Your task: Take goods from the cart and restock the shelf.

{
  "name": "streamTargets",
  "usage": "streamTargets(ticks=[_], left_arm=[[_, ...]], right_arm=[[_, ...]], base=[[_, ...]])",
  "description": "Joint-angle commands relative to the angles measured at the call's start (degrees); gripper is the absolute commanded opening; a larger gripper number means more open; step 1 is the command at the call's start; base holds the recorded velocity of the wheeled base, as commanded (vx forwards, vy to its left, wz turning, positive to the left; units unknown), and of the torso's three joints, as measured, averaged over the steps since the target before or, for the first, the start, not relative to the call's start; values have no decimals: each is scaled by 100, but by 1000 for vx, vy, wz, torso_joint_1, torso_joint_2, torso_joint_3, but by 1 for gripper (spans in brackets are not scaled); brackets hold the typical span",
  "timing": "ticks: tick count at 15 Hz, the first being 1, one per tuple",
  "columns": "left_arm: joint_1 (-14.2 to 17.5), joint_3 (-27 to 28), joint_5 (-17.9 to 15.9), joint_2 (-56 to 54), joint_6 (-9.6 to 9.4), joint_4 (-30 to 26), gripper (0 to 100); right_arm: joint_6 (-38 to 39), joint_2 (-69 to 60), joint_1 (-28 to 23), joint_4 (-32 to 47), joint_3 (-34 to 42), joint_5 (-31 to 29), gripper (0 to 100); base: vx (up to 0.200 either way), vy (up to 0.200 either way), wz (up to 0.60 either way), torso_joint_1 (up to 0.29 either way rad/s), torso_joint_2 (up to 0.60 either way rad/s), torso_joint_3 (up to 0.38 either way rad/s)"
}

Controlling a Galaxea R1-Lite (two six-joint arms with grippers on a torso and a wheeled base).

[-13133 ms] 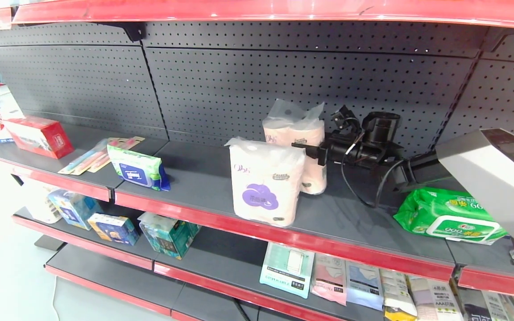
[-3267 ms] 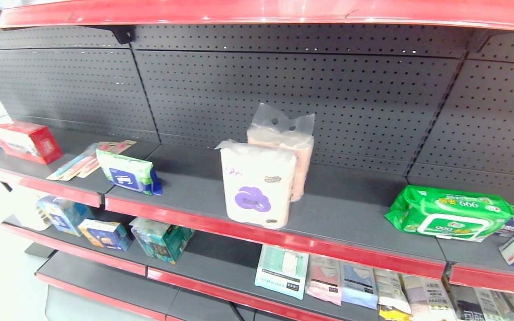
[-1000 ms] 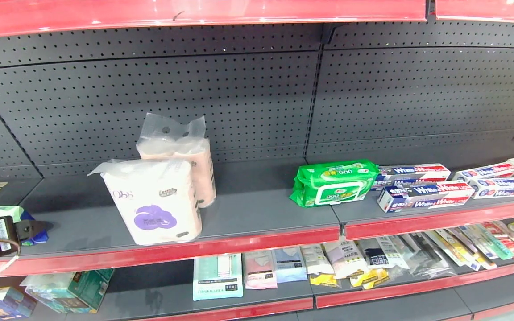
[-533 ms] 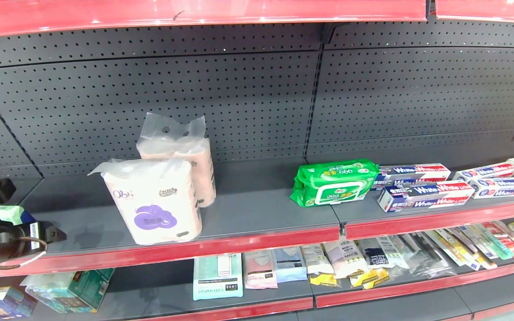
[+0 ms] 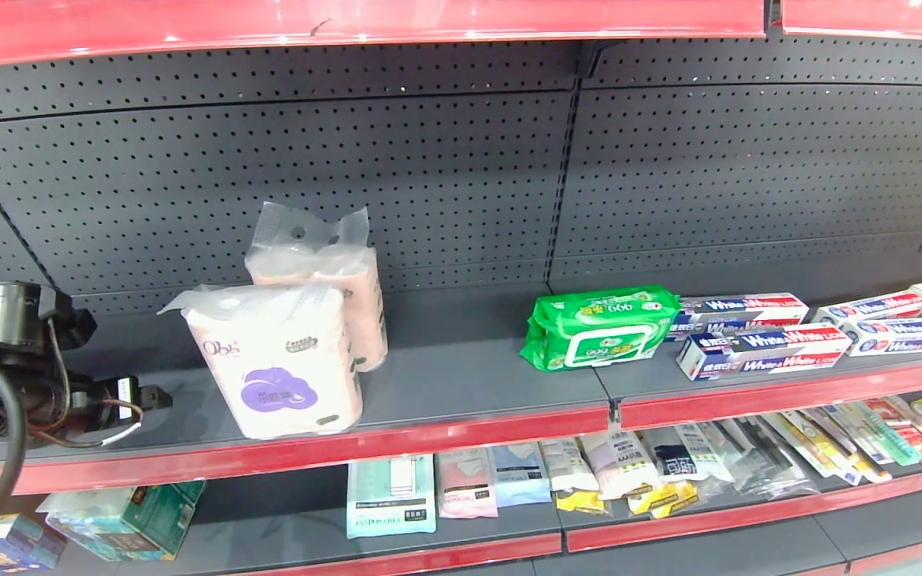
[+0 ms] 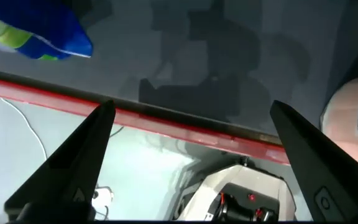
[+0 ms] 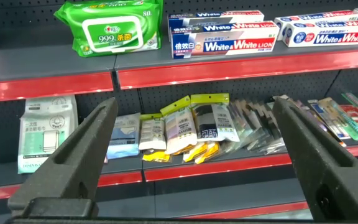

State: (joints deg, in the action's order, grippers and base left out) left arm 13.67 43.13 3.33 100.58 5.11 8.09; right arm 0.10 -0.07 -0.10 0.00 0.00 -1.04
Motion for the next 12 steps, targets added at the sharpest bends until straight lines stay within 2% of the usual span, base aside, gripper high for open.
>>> streamTargets(ticks=[1,6,12], left_arm=[[-75,196,1,339,8,-1,100],[-242,653,1,752,8,-1,100],[-514,864,1,919,8,78,100]], right_arm=[[-1,7,1,0,0,-2,100],[-1,7,1,0,0,-2,100],[-1,7,1,0,0,-2,100]], base=[[0,0,0,0,0,0],[0,0,0,0,0,0],[0,0,0,0,0,0]])
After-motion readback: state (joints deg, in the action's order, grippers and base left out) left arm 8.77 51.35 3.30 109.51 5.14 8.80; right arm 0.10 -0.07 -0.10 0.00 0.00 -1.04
